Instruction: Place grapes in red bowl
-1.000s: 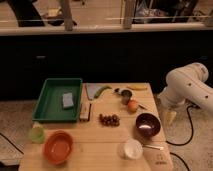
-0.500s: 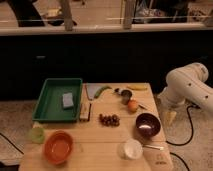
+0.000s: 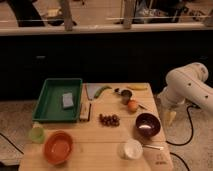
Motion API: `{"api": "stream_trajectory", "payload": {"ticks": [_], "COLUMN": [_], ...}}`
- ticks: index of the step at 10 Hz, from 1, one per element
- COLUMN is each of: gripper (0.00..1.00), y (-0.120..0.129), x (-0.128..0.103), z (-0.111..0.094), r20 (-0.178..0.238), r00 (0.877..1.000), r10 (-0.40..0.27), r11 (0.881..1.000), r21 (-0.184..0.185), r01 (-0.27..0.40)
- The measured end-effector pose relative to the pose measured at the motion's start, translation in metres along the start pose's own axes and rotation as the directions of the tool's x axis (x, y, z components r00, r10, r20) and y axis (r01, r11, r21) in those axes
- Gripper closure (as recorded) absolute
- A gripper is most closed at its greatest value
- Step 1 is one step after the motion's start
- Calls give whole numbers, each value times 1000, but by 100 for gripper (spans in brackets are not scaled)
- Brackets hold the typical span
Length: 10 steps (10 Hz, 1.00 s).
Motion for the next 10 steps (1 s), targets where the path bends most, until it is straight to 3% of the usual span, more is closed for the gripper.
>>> {"api": "stream_trajectory", "payload": {"ticks": [4,6,10], "gripper": [20,20,20], "y": [-5,-11,-14], "x": [-13,-34,-54], "z": [4,6,7], "r20": [0,5,-10], "r00": [1000,999,996], "r10": [-15,-35,-84], "r11": [1000,999,996], "r21": [-1,2,1], "r01": [15,35,84]}}
